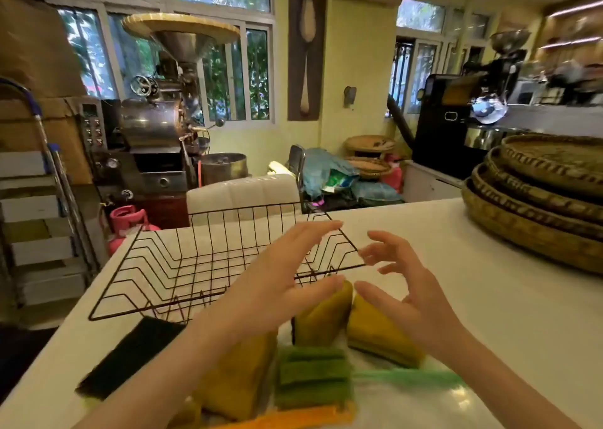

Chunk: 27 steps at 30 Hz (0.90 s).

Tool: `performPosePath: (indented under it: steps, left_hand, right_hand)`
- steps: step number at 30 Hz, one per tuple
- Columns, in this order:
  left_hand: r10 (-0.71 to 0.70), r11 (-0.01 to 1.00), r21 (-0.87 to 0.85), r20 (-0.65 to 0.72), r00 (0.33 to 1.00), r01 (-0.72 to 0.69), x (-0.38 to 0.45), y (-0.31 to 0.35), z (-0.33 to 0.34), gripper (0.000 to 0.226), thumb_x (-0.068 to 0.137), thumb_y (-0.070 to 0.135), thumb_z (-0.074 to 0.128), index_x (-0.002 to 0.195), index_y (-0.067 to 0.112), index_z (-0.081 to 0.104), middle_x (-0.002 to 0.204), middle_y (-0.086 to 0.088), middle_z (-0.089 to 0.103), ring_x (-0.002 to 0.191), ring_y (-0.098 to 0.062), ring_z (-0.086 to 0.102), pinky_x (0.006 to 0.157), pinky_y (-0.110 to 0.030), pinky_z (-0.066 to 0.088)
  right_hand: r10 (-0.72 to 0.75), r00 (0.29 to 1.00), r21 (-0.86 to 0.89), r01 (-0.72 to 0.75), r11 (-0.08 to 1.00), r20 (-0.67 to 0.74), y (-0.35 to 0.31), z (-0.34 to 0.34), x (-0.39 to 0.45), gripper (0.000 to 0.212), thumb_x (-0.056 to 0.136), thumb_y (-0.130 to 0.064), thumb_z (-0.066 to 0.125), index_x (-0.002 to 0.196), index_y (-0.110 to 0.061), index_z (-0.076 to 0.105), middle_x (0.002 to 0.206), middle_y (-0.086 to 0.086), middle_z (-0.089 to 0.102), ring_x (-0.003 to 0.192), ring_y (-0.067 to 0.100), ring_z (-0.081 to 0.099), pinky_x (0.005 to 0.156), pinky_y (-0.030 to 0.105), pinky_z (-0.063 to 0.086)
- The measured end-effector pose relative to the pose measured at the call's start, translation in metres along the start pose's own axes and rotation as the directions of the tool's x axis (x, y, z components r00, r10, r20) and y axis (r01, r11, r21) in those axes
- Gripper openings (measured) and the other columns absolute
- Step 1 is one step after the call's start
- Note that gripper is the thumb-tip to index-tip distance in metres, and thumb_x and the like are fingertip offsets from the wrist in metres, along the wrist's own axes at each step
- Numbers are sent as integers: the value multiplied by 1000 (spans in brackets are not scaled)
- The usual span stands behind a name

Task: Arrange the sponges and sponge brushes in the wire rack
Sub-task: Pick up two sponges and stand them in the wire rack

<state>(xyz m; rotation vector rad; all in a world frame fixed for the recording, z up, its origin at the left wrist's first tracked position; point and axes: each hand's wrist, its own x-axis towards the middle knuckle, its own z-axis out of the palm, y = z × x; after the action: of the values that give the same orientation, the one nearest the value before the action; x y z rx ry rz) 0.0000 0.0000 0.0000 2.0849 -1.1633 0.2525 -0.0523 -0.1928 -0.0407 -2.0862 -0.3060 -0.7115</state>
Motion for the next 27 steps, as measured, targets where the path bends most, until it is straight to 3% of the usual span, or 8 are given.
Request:
performPosePath:
  steps: [5,10,16,18,21,24,27]
  left_hand:
    - [-99,979,195,188,977,62,-12,-5,28,58,82,53,48,135,46,24,141,19,32,119,8,29,96,-16,27]
    - [-142,924,378,198,970,58,-19,-9,45,61,83,56,42,138,37,24,145,12,29,128,-8,32,104,-29,34]
    - [-215,903,413,202,955,116,-25,-16,51,55,85,48,47,135,38,28,145,10,28,124,-11,37,96,-25,37]
    - [-233,911,390,207,950,138,-25,-16,51,53,85,44,49,134,39,29,144,11,28,110,-9,45,85,-19,37]
    - [-239,920,365,224,945,146,-23,-16,50,53,85,39,52,133,39,31,144,13,27,90,-3,41,78,-15,35]
    - [-231,928,345,248,941,137,-23,-15,49,53,84,37,54,132,40,33,144,13,27,105,-7,47,80,-15,37]
    - [-219,929,351,259,941,120,-23,-14,48,53,82,38,56,131,41,35,142,14,28,111,-10,48,80,-17,41]
  right_hand:
    - [125,988,-220,-102,970,89,30,-3,-33,62,65,-54,57,121,-44,32,115,-16,53,107,-3,48,87,1,32]
    - [213,966,-391,-142,910,145,46,-6,-43,75,63,-58,57,131,-30,38,120,-14,44,113,7,43,93,19,32]
    - [273,939,-484,-143,863,211,57,-6,-49,71,58,-56,51,122,-25,45,127,-5,46,114,17,44,95,26,34]
    - [269,940,-469,-144,871,211,56,-6,-49,64,60,-52,50,118,-26,48,121,-9,46,111,18,46,93,28,37]
    - [309,934,-362,-230,903,178,49,-10,-48,40,71,-45,59,109,-33,52,109,-15,51,99,12,52,86,27,42]
    - [418,906,-172,-401,900,73,40,-19,-42,25,74,-43,56,96,-32,59,93,-8,63,84,7,56,71,19,42]
    - [543,840,-98,-541,835,-7,39,-23,-33,22,84,-35,53,80,-18,66,83,7,65,82,21,57,67,27,39]
